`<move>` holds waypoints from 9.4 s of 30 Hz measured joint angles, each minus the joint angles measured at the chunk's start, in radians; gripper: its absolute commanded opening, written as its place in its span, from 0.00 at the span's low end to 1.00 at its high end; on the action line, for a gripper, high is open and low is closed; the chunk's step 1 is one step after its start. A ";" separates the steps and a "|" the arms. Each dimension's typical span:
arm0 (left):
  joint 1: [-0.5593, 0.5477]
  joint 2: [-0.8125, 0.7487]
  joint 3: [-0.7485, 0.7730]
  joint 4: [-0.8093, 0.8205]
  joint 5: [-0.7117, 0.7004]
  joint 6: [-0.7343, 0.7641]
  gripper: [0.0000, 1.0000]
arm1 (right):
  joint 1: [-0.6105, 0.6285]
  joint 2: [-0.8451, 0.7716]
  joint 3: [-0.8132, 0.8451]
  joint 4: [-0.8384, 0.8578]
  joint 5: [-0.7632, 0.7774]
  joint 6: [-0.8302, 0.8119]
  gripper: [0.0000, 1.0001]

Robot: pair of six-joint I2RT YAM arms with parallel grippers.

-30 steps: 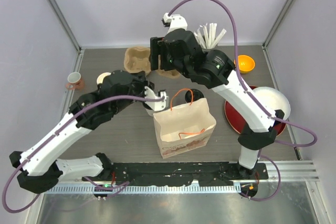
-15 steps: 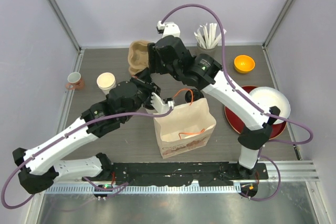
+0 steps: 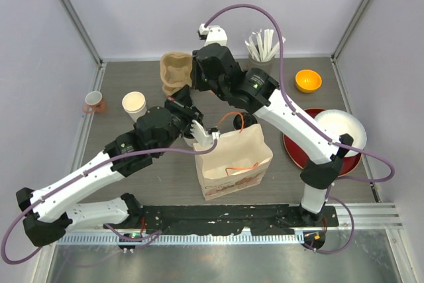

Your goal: Pack the takeout coffee

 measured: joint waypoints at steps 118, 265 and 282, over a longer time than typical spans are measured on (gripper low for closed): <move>0.241 0.203 0.117 -0.444 0.982 -1.942 0.00 | 0.338 -0.510 -1.094 -0.165 -0.120 0.366 0.06; 0.400 0.142 0.270 -0.573 0.790 -1.674 0.65 | -0.416 -0.654 -0.666 -0.512 -0.668 -0.124 0.51; 0.407 0.088 0.234 -0.565 0.757 -1.641 0.65 | -0.396 -0.554 -0.642 -0.525 -0.642 -0.200 0.01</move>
